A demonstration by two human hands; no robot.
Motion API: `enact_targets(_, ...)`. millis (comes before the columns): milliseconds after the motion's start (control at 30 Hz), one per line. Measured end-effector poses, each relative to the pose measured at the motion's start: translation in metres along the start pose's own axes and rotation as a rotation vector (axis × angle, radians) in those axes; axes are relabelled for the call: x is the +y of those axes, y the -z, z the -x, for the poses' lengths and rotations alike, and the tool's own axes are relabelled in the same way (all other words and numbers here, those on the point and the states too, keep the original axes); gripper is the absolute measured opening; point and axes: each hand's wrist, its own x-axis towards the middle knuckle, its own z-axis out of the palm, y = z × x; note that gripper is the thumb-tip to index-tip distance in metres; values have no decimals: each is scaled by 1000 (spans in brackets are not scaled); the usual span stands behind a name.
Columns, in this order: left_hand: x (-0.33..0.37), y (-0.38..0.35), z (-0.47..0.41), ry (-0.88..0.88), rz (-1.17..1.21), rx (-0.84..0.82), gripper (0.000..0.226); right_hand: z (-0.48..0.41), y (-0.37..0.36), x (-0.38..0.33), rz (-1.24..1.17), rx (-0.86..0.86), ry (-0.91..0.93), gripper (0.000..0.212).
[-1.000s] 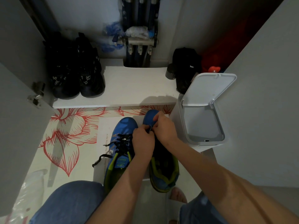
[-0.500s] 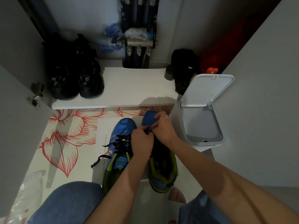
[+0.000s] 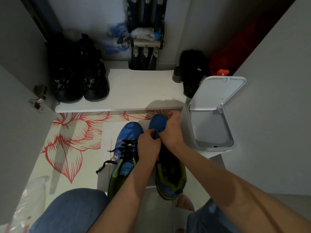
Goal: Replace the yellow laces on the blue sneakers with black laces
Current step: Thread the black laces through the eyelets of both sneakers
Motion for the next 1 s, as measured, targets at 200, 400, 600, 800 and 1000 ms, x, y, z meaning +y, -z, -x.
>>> enact_targets(200,3,9,-7,174,201,-141,28,-2,2,4,2,-39,58,52)
enact_targets(400,1,7,-6,12,32,98,17,-8,7,8,14,-132,56,39)
enact_targets(600,1,1,-13,-38,-151,219,10,-10,9,10,-27,-176,25,37)
enact_targets(800,10,3,-14,62,56,190,14,-11,23,1,-43,-202,23,23)
enact_targets(1000,36,29,-16,-32,367,345,14,-14,21,2,49,-346,202,21)
